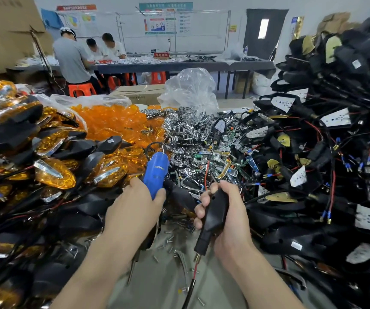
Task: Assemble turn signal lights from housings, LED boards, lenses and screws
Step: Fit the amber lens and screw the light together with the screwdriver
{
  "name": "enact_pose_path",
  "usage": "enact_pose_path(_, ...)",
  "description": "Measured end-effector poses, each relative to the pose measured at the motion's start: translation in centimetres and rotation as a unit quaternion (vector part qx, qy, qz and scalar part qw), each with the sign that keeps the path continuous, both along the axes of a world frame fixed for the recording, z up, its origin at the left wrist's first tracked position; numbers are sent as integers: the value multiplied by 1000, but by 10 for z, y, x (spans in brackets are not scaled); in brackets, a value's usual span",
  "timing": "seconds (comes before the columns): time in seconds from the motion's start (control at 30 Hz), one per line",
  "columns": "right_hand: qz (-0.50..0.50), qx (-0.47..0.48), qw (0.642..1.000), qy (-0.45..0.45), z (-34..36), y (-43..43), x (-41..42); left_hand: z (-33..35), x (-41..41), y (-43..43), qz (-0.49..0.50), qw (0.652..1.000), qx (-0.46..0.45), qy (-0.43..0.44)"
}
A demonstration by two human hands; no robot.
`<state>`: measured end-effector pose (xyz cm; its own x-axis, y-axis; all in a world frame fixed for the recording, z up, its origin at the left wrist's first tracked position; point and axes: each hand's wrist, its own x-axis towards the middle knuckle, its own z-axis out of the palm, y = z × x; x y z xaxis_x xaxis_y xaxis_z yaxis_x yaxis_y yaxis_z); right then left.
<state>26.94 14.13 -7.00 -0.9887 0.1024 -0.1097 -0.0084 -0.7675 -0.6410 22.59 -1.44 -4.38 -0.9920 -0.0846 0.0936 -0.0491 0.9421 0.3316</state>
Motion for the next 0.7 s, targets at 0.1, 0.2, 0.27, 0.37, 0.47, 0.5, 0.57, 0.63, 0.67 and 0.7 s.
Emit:
enact_pose_path(0.1,3,8,1000,-8,-1,0,0,2,-13,6,14,1000,-21,-11)
enact_pose_path(0.2,2,11,1000,-9,0,2,0,3,-24,8,7,999,-35,-32)
enact_pose_path(0.27,3,13,1000,-15,0,3,0,4,-24,4,-20,999,-19,-41)
enact_pose_path(0.37,0,13,1000,-12,-1,3,-2,16,-23,-5,-60,998,3,13)
enact_pose_path(0.47,-3,14,1000,-15,-1,3,-6,46,-18,-10,-113,986,49,110)
enact_pose_path(0.5,-1,14,1000,-16,-1,4,-6,57,-17,-11,-133,978,80,141)
enact_pose_path(0.57,3,19,1000,-19,-1,4,-6,78,-9,-9,-150,952,164,209)
enact_pose_path(0.63,6,23,1000,-21,-1,4,-5,91,-1,-4,-162,917,253,263)
enact_pose_path(0.67,6,22,1000,-21,-1,4,-5,94,2,-3,-166,893,296,295)
enact_pose_path(0.7,5,21,1000,-22,-1,4,-5,98,2,-4,-163,867,342,324)
